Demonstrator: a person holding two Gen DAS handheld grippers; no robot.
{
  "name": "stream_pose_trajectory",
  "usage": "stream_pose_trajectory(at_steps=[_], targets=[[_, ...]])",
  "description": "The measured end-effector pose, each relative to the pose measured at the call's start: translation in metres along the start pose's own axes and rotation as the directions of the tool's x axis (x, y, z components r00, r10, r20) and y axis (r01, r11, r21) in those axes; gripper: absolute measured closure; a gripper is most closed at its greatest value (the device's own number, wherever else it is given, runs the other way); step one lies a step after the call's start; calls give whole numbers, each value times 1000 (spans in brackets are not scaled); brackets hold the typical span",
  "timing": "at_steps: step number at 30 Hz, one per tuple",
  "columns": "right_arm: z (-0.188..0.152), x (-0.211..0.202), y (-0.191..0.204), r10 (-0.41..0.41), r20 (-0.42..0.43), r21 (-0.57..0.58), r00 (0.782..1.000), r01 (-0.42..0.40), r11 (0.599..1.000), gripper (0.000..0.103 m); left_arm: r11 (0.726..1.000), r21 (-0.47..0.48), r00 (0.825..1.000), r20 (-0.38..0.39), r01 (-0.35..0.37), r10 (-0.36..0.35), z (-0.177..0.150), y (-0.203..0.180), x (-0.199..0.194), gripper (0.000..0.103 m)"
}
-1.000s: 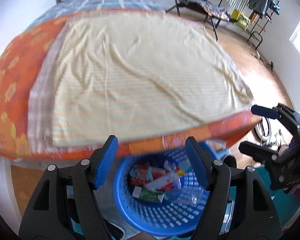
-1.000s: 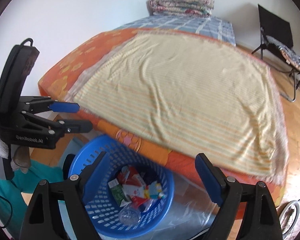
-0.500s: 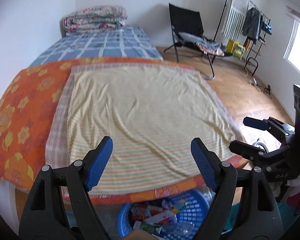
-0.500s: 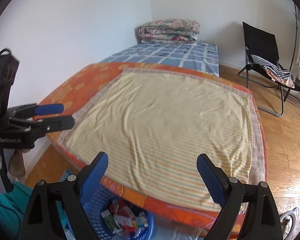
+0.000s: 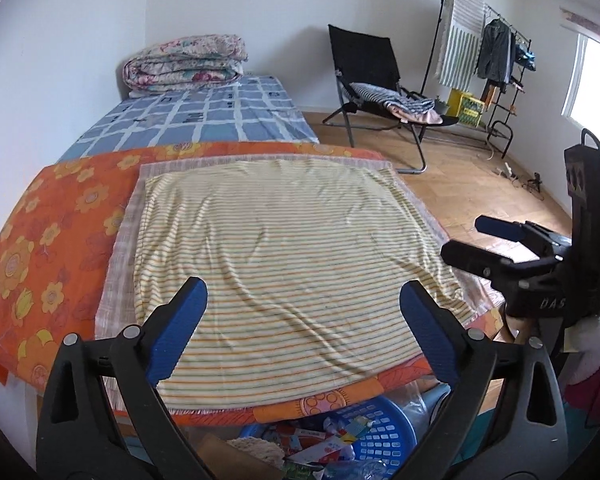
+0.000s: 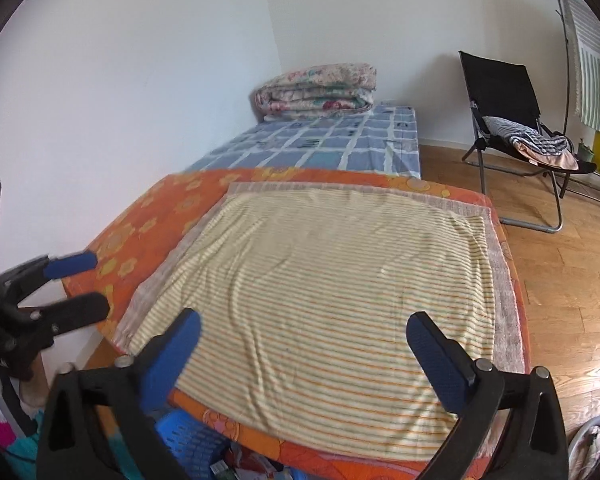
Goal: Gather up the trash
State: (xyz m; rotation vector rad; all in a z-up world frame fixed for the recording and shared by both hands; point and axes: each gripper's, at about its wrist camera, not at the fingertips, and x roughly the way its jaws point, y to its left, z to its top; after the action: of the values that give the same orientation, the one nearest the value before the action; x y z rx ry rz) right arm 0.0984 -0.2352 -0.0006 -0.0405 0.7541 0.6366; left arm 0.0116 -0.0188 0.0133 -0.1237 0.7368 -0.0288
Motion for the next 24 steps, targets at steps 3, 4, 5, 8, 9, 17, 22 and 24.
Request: stream_pose_trajectory(at_steps=[3,4,5,8,9,17,22,24], targets=[[3,4,-3,-2,-6,14,1000,2,1000,0,1000,-30,1000,-19,3,-4,-3,4,3,4],[3,5,-3,-2,-6,17,1000,2,1000,0,999,-36,1000,-25,4,-5,-3,5,4,4],[3,6,-3,-2,-7,18,1000,2,1000,0,999,-40,1000,-31,2,-3,-3,6,5,4],[4,7,-2,3,-5,10,1000,-3,1000,0,999,-50,999,-32,-6,5,-4,8,5,2],[3,7,-1,3,-5,5,1000,-3,1000,0,998,-57,1000,-31,-2,0,-4,9,5,2],[-1,9,7,-9,-3,-21,1000,9,1000,0,997,-78,1000,-24,-12,10,-5,13,4,1],[-4,8,5,-16,-6,-13,1000,16,1000,0,995,-97,1000,-25,-12,9,-4,16,5,1],[-4,8,4,-14,-10,-9,1000,14,1000,0,995,-100,1000,-28,-13,10,-4,16,5,1]])
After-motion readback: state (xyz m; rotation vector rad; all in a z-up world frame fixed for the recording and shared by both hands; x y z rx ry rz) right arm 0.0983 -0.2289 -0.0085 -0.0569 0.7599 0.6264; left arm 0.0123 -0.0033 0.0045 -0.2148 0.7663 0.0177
